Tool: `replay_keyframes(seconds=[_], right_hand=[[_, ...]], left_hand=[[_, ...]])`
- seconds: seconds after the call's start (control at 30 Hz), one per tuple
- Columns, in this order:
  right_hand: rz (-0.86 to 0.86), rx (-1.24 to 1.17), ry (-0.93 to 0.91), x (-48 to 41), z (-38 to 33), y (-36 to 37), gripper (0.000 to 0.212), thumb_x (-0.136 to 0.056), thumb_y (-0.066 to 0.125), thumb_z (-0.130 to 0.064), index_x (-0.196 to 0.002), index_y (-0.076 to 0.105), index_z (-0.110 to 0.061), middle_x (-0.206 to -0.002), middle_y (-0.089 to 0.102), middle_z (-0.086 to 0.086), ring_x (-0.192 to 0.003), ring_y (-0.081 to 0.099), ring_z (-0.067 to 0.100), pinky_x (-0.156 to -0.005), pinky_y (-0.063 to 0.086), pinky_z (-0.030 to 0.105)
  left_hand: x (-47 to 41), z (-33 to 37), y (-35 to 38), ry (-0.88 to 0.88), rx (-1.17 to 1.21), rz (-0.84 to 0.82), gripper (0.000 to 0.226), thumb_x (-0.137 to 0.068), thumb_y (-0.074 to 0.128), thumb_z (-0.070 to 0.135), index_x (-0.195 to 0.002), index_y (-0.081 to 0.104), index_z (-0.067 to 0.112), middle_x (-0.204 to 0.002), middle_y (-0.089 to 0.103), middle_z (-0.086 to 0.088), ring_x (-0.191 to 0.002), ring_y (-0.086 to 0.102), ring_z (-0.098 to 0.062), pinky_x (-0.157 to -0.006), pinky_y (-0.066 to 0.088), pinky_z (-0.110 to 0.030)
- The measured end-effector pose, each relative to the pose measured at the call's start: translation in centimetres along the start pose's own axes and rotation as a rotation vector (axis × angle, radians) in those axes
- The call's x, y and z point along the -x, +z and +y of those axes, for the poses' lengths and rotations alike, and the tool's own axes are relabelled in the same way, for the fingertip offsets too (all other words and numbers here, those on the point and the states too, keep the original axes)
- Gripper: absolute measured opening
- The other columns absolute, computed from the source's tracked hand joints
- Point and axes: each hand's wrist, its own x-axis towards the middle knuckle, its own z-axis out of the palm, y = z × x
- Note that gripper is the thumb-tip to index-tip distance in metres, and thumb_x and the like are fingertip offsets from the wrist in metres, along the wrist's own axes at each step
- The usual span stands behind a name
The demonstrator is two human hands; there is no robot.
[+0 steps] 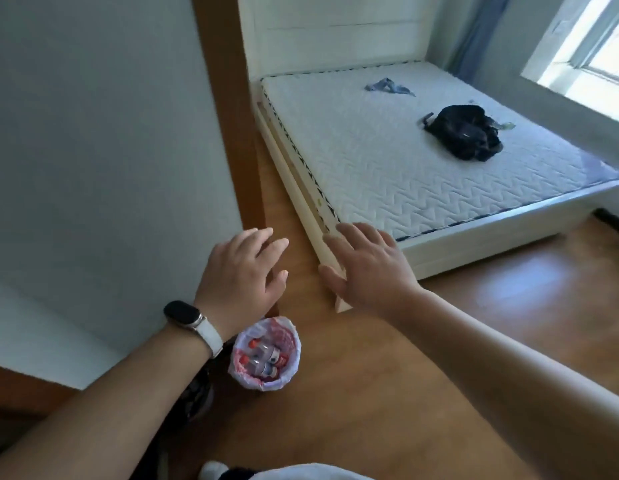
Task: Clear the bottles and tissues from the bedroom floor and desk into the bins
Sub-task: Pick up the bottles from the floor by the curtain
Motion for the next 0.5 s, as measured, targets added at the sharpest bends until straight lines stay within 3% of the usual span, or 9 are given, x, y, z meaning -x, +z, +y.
replay_keyframes(seconds=[0.27, 0.5], right_hand=[[0.088, 0.032, 0.298, 11.0, 12.5, -3.3, 0.050, -0.088, 0.045, -0.053, -0.128, 0.052, -0.024, -0.133, 0.052, 0.002, -0.125, 0.044, 0.026, -0.103, 0.035, 0.042], [0.205, 0.098, 0.546, 18.2, 20.4, -6.2, 0.051, -0.086, 0.048, -0.052, -0.125, 0.057, -0.021, -0.127, 0.058, 0.002, -0.120, 0.050, 0.027, -0.100, 0.039, 0.042]], left_hand=[[-8.0, 14.8, 2.0, 0.291, 0.067, -0.008, 0.044, -0.086, 0.053, 0.039, -0.126, 0.060, 0.021, -0.131, 0.057, -0.006, -0.123, 0.051, -0.028, -0.098, 0.042, -0.048], [-13.9, 24.2, 3.7, 0.517, 0.142, 0.008, 0.048, -0.085, 0.045, 0.043, -0.124, 0.058, 0.019, -0.127, 0.058, -0.007, -0.117, 0.054, -0.030, -0.094, 0.045, -0.050]])
